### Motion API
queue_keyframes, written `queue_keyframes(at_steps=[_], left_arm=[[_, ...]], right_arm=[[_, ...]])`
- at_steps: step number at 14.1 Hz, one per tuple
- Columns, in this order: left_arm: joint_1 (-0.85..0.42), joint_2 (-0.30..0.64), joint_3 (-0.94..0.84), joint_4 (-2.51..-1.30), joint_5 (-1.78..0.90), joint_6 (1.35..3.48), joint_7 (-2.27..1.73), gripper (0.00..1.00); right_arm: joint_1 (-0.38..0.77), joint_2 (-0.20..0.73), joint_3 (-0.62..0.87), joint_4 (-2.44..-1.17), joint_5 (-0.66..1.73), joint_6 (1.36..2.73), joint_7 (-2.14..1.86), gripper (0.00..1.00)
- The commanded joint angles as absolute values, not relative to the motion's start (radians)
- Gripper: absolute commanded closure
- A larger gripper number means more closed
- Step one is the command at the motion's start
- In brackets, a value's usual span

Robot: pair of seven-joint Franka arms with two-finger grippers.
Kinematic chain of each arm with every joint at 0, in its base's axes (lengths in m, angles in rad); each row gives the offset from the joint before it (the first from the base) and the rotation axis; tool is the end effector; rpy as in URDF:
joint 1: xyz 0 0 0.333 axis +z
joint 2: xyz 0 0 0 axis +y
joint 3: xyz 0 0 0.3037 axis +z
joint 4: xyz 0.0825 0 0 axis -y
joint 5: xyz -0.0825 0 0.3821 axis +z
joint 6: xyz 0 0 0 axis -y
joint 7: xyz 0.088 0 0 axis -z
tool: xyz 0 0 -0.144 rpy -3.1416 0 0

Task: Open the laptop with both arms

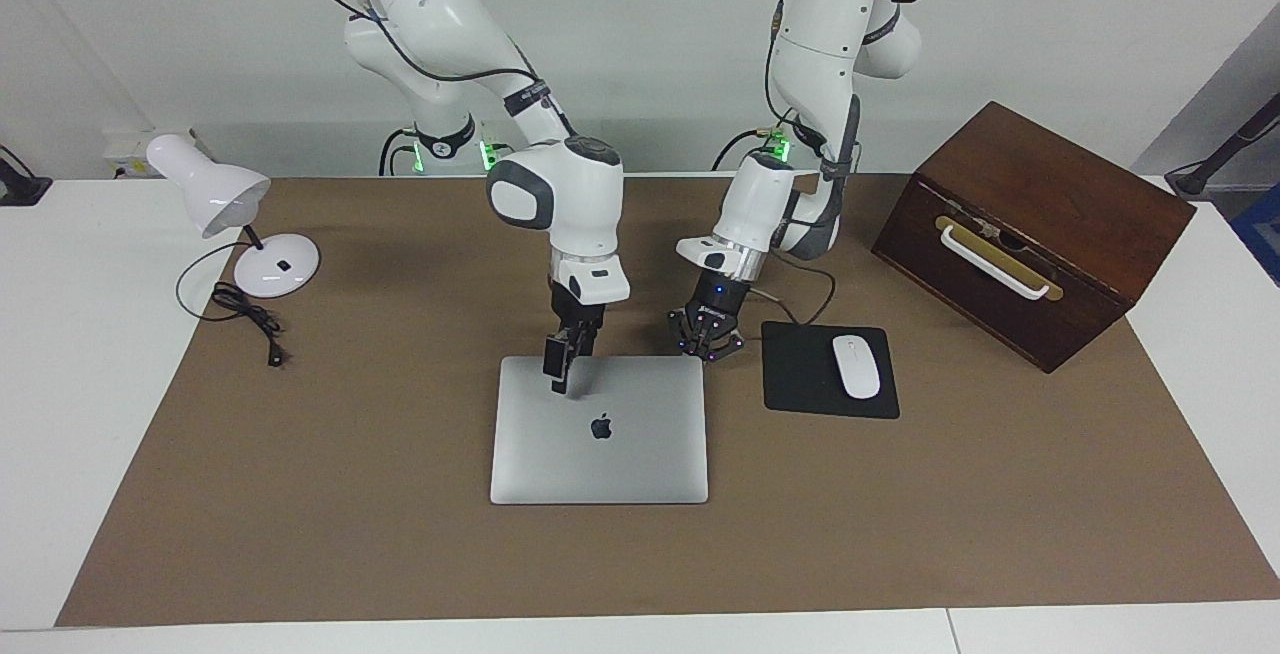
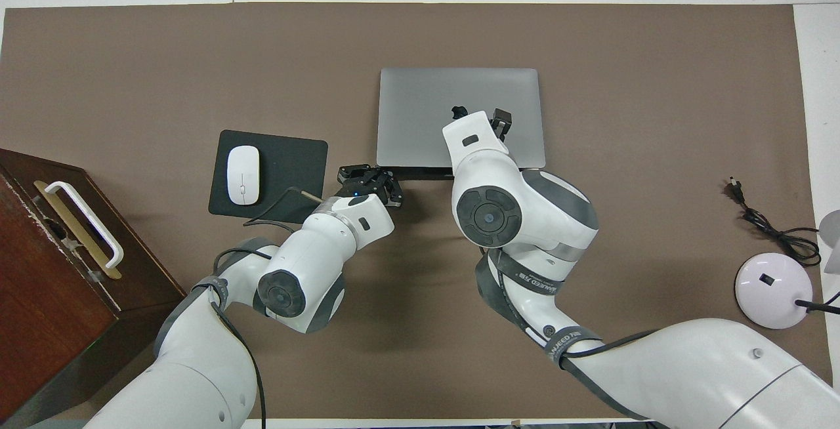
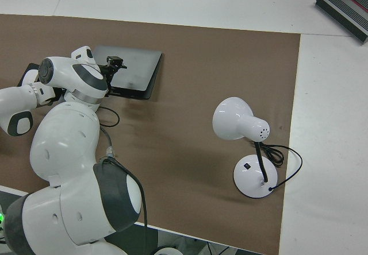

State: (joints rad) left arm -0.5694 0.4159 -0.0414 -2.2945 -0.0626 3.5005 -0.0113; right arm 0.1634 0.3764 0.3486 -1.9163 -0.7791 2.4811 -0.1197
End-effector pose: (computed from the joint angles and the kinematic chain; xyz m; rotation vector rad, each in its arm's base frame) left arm 0.4939 -0.3352 0.2260 2.5981 -0.6929 1.0592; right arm 0.5752 0.2980 0.2858 2.2930 1.5124 0.4217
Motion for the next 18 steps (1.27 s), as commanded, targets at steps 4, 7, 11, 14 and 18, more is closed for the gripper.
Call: queue_keyframes(at_steps=[4, 7, 11, 14, 18], left_arm=[[-0.557, 0.476, -0.04, -2.273, -0.046, 3.507, -0.006, 1.0], [-0.557, 0.476, -0.04, -2.273, -0.046, 3.507, -0.006, 1.0], [-0.558, 0.476, -0.04, -2.273, -0.048, 3.507, -0.006, 1.0], [-0.558, 0.476, -0.04, -2.273, -0.048, 3.507, -0.006, 1.0], [-0.558, 0.476, -0.04, -2.273, -0.048, 3.507, -0.006, 1.0]], right_arm=[[0.134, 0.41, 0.354, -1.893, -0.833, 2.528, -0.109, 0.0], [0.129, 0.432, 0.354, -1.862, -0.841, 2.531, -0.121, 0.0], [0.127, 0.448, 0.354, -1.838, -0.839, 2.53, -0.135, 0.0], [0.127, 0.451, 0.354, -1.822, -0.839, 2.52, -0.137, 0.0], [0.127, 0.46, 0.356, -1.787, -0.836, 2.493, -0.147, 0.0]])
